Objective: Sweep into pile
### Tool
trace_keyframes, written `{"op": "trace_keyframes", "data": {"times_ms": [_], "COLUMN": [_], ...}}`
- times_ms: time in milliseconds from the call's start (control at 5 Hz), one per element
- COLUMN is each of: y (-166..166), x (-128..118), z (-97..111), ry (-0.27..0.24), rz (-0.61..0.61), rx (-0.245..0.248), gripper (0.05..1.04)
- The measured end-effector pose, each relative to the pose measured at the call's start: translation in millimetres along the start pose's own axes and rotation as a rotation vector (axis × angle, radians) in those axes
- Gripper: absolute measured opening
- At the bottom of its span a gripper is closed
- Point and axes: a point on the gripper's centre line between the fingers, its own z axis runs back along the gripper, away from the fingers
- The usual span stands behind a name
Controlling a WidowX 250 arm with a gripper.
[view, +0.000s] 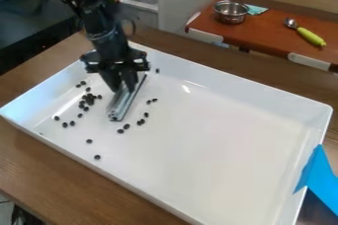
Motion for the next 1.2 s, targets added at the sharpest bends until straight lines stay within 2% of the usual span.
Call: {"op": "trace_keyframes", "data": {"times_ms": [200, 400, 600, 800, 1000, 1200], "y": [8, 8, -13, -60, -98, -113], "x": [-9, -9, -15, -28, -45, -53], "z": [6, 24, 54, 83, 75, 39], "ry": [-0.018, -0.022, -0.059, -0.077, -0.049, -0.044], "rz": [-0.014, 0.026, 0.025, -0.008, -0.043, -0.026], "rx": [0.02, -0.018, -0.098, -0.212, -0.234, -0.198], "gripper": [0.334, 0.334, 0.334, 0.334, 0.334, 0.334]}}
